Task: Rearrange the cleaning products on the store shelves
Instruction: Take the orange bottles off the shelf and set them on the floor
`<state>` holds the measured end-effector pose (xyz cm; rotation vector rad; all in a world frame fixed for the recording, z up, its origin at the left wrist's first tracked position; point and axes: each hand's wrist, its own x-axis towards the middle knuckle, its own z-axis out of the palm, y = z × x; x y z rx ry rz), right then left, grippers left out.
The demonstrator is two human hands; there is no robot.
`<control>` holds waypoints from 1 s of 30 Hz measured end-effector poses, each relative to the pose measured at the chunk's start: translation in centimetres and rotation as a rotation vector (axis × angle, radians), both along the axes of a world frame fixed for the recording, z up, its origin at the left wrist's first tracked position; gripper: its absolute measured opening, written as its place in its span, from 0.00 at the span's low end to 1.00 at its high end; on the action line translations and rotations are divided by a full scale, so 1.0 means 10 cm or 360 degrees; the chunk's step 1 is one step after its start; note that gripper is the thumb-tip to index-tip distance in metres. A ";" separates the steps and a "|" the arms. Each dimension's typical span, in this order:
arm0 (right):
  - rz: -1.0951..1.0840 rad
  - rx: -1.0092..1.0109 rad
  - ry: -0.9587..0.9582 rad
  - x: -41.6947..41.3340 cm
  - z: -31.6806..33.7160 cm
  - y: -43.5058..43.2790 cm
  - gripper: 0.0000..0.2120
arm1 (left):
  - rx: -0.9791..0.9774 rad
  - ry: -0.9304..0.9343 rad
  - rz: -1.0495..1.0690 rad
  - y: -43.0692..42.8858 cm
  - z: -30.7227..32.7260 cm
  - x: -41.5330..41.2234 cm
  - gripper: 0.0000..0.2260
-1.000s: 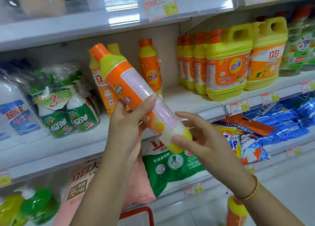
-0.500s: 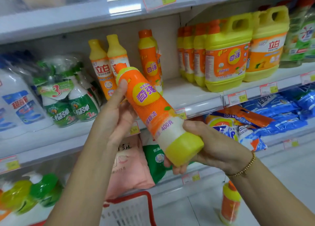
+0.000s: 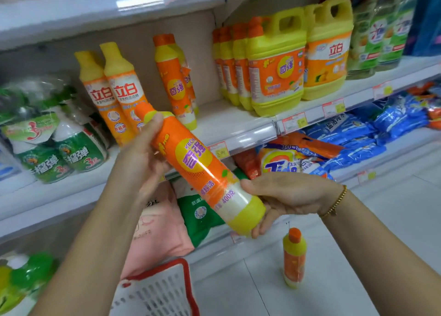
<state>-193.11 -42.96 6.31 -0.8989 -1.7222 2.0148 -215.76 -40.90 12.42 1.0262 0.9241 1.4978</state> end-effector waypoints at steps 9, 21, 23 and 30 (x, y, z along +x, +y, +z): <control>-0.0557 0.0476 -0.0651 0.56 -0.49 0.36 0.13 | -0.0030 0.0763 -0.0490 -0.15 -1.43 0.90 0.21; -0.0236 0.0801 -0.1196 0.40 -1.38 0.41 0.06 | -0.0298 0.1147 -0.0588 -0.19 -2.90 0.99 0.21; -0.0270 0.0838 -0.1232 0.37 -1.45 0.41 0.07 | -0.0284 0.1187 -0.0608 -0.18 -2.95 0.99 0.20; -0.0324 0.0891 -0.1221 0.31 -1.39 0.49 0.09 | -0.0273 0.1415 -0.0667 -0.03 -2.87 0.94 0.23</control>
